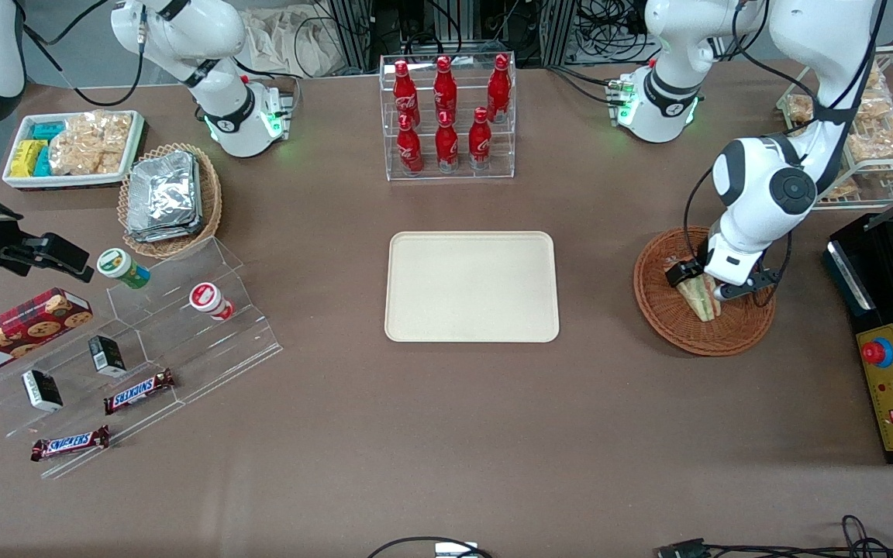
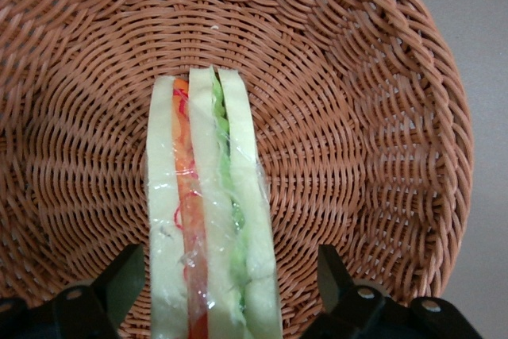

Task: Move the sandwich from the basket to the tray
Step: 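Lower the left gripper and close it on the wrapped sandwich, then lift the sandwich up out of the basket with the left gripper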

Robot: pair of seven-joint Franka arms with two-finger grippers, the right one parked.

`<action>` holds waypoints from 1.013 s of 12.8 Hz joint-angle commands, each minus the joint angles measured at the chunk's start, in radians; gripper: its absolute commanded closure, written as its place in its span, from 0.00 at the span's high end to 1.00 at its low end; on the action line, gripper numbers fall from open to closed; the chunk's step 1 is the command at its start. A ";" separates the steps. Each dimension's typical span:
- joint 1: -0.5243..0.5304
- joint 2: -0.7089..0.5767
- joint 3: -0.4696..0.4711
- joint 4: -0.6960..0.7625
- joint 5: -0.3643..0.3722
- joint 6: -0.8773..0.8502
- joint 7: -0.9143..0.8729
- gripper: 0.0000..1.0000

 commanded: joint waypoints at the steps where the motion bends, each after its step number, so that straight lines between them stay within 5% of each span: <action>1: 0.001 -0.010 -0.002 -0.003 -0.001 0.011 0.003 0.00; 7: -0.003 -0.225 -0.002 0.077 -0.002 -0.312 0.005 0.00; 9: -0.005 -0.251 -0.002 0.257 -0.002 -0.584 0.012 0.00; 10: -0.009 -0.219 -0.004 0.466 -0.007 -0.820 0.006 0.00; 13: -0.051 -0.114 -0.013 0.795 -0.004 -1.074 0.003 0.00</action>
